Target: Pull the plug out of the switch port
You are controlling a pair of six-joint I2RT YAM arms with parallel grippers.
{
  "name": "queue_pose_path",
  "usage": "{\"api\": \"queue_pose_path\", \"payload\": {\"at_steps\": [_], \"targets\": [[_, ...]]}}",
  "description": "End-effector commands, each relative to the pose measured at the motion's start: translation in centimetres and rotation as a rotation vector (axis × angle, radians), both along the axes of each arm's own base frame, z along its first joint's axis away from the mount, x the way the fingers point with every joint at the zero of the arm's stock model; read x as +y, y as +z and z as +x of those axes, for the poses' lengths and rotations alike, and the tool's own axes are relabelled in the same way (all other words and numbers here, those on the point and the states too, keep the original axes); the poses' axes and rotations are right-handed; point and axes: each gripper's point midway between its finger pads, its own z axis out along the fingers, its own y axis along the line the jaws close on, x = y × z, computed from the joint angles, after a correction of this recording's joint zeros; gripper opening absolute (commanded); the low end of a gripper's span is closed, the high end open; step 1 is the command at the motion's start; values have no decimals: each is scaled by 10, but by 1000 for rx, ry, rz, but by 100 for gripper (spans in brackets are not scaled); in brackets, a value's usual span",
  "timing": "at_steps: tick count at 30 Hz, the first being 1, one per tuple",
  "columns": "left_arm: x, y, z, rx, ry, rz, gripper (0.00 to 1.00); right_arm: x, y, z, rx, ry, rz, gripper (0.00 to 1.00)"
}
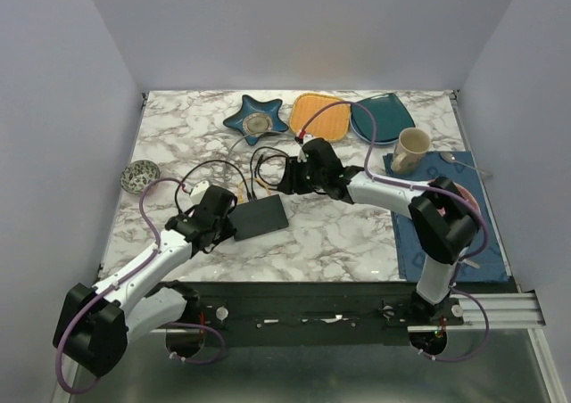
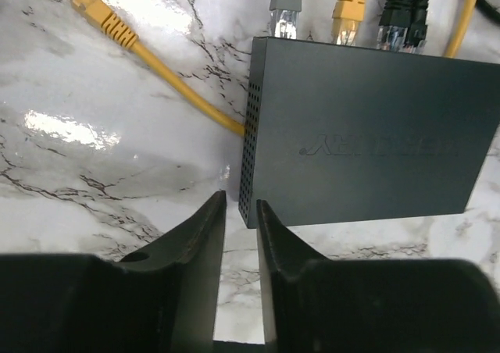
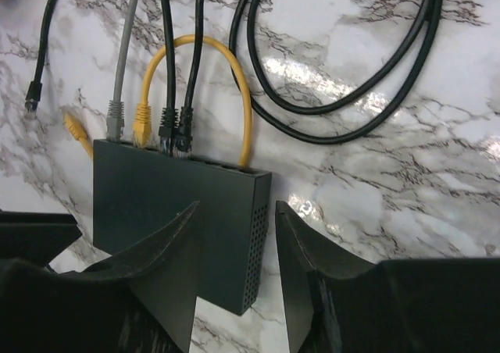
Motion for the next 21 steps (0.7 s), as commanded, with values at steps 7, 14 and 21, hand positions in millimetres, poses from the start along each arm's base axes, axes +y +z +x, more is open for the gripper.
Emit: {"api": "queue_pose_path", "payload": {"at_steps": [7,14,21], "targets": [[-10,-25,-11,74,-37,-44,22,43,-24,13,61,78,-11,49],[-8,-32,-14,96,-41,-27,22,37,-51,1,125,90,-55,42],[-5,-30,-13,95,-37,-8,24,16,-66,-30,159,101,-93,31]]}}
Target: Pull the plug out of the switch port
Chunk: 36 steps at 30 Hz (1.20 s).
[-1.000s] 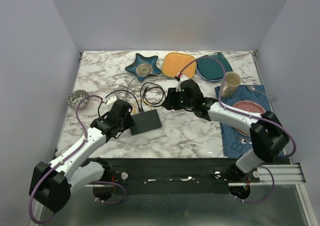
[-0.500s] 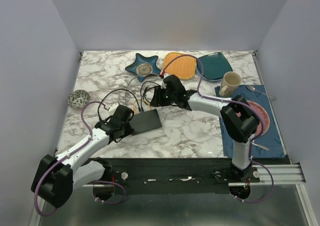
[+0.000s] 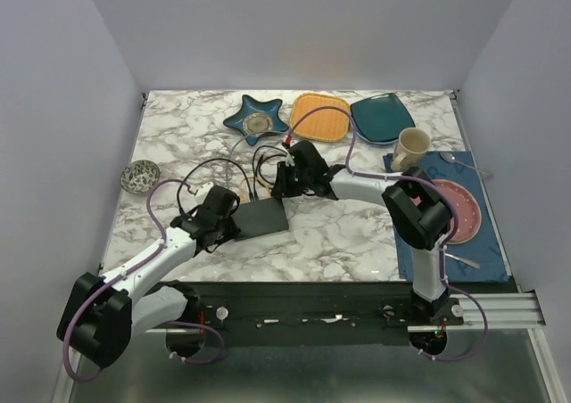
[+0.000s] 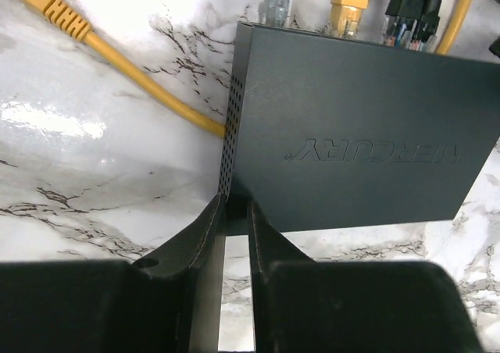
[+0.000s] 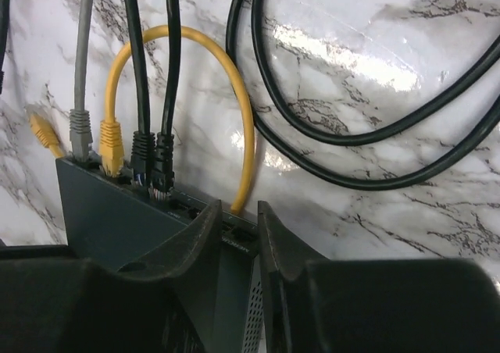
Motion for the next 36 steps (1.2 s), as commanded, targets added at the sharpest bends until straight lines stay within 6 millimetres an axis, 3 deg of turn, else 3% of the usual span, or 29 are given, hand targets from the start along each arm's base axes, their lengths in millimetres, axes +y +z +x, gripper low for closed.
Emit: {"api": "queue_pose_path", "payload": {"at_steps": [1,2,3,13,16,19,20,22,24,27,30,32,33,34,35,36], "targets": [[10,-10,-13,48,-9,46,25,-17,-19,-42,64,49,-58,31],[12,-8,-10,35,-4,56,28,-24,-28,-51,77,50,-77,30],[12,-2,-7,14,-2,54,31,-24,-22,-54,66,52,-67,26],[3,11,14,-7,-33,72,47,-42,-36,-118,120,84,-111,25],[0,21,27,-35,-33,85,55,-42,-28,-129,111,89,-99,25],[4,38,40,-72,-7,121,76,-47,-10,-125,64,55,-78,27],[6,43,42,-80,2,131,87,-53,-5,-117,27,14,-94,30],[11,58,45,-108,25,143,99,-62,19,-111,-35,-11,-105,33],[13,70,44,-148,34,128,99,-71,43,-97,-122,-58,-130,38],[11,72,33,-163,17,82,95,-74,70,-77,-236,-68,-165,41],[8,58,14,-136,-8,27,75,-68,71,-62,-263,-34,-226,39],[5,48,3,-116,-26,3,60,-50,71,-48,-269,0,-238,36],[2,37,-7,-90,-50,-24,57,-45,67,-44,-261,10,-251,34],[0,31,-12,-76,-62,-34,53,-34,79,-34,-278,11,-229,33],[-2,26,-18,-60,-75,-42,49,-29,64,-30,-258,23,-254,33],[-3,18,-25,-43,-79,-48,40,-24,62,-28,-251,31,-254,33]]}}
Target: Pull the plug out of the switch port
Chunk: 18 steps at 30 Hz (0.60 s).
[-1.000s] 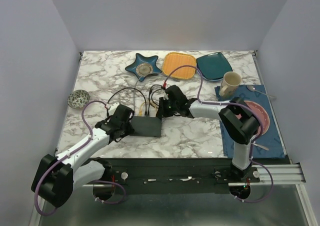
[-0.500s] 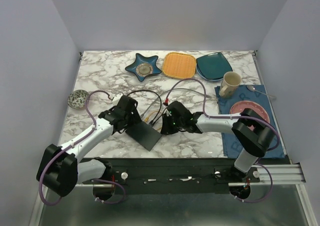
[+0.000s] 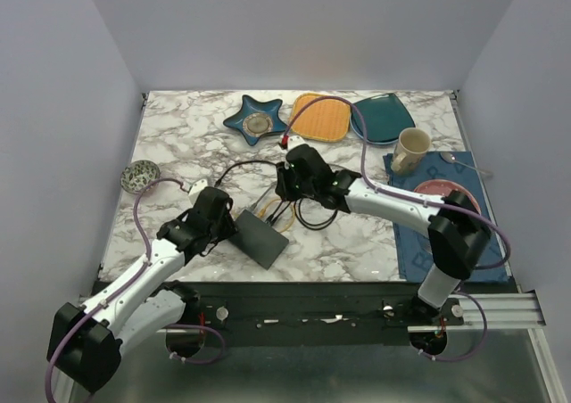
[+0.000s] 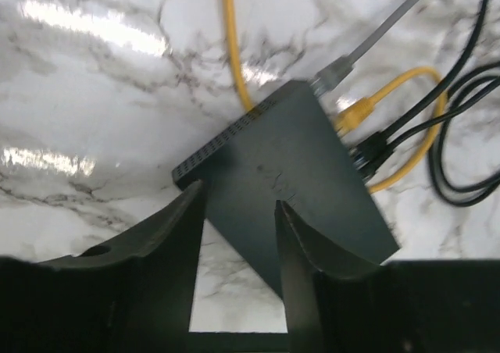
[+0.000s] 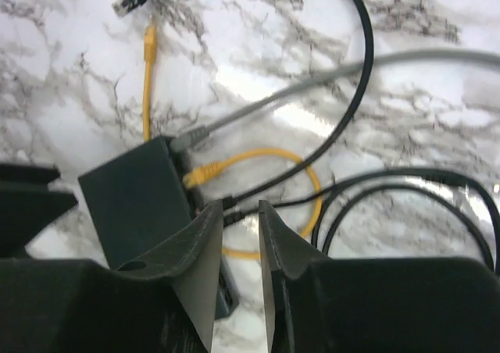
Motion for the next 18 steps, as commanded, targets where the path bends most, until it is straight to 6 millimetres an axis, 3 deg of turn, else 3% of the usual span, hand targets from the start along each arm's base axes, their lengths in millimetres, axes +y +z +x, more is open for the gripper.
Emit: {"api": "queue_pose_path", "payload": {"at_steps": [1,4,5,6,9,18], "targets": [[-14,-30,-33,99,-69,-56,35,9,-25,18,18,30,-113,33],[-16,-36,-40,116,-80,-45,17,27,-32,29,40,48,-119,32],[-16,-36,-41,120,-80,-38,9,35,-25,34,31,52,-104,32],[-17,-37,-43,125,-93,-30,8,36,-38,34,56,58,-126,32],[-20,-42,-47,144,-106,-16,0,40,-49,36,79,64,-142,31],[-19,-71,-57,257,-118,40,0,18,-94,13,174,59,-220,29]]}}
